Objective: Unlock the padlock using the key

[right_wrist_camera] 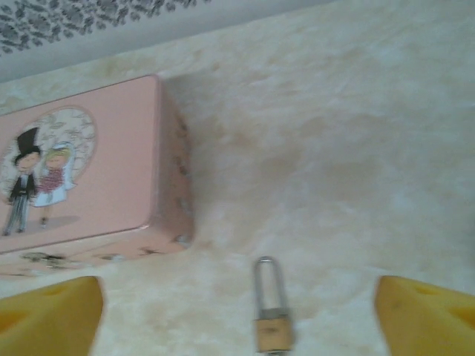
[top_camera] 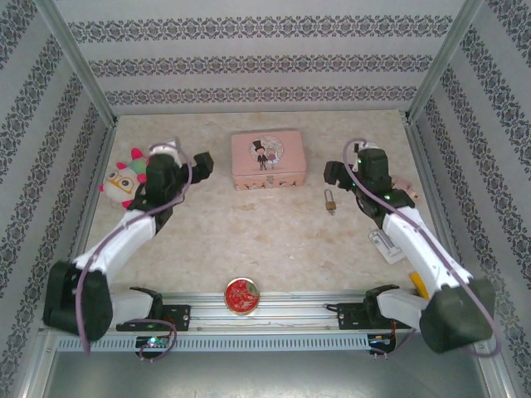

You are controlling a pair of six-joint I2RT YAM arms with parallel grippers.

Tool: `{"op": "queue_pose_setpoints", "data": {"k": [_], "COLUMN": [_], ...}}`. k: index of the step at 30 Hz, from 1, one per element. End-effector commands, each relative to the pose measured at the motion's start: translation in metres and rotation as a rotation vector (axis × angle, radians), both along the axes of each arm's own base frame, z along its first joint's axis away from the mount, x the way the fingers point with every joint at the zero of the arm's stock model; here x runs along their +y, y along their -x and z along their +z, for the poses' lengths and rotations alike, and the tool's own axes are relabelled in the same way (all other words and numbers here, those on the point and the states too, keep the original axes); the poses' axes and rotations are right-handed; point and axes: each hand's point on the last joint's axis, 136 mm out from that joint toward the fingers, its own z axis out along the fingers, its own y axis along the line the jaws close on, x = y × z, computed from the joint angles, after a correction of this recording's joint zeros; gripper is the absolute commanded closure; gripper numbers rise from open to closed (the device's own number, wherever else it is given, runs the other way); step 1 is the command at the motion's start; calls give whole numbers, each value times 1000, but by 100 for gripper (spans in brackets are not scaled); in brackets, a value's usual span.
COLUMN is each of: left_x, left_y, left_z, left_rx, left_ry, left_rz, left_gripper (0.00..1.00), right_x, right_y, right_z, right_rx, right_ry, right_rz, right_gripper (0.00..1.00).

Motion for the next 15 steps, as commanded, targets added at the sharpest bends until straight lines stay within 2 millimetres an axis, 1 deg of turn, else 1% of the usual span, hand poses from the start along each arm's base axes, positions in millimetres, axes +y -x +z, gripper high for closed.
{"op": "queue_pose_setpoints", "data": {"k": [1, 2, 4, 7, 11, 15], "left_x": [54, 61, 73, 83, 86, 88], "left_y": [24, 31, 41, 46, 44, 34], "left_z": [2, 6, 3, -8, -33, -59], "left_rx": [-76, -98, -123, -147, -153, -125], "left_ry": [-247, -285, -356, -435, -486, -494], "left_rz": [198, 224, 268, 299, 287, 259], "left_gripper": [1, 1, 1, 1, 1, 1], "right_x": [-34, -39, -47, -62, -76, -82], "right_y": [18, 21, 27, 31, 30, 26], "right_z": [-10, -8, -7, -7, -14, -21], "right_rx": [-5, -23, -47, -74, -87, -129], "right_ry": [130, 136, 147, 156, 161, 202], "right_rz": [-87, -100, -127, -184, -233, -240], "right_gripper": [2, 2, 2, 2, 2, 2]}}
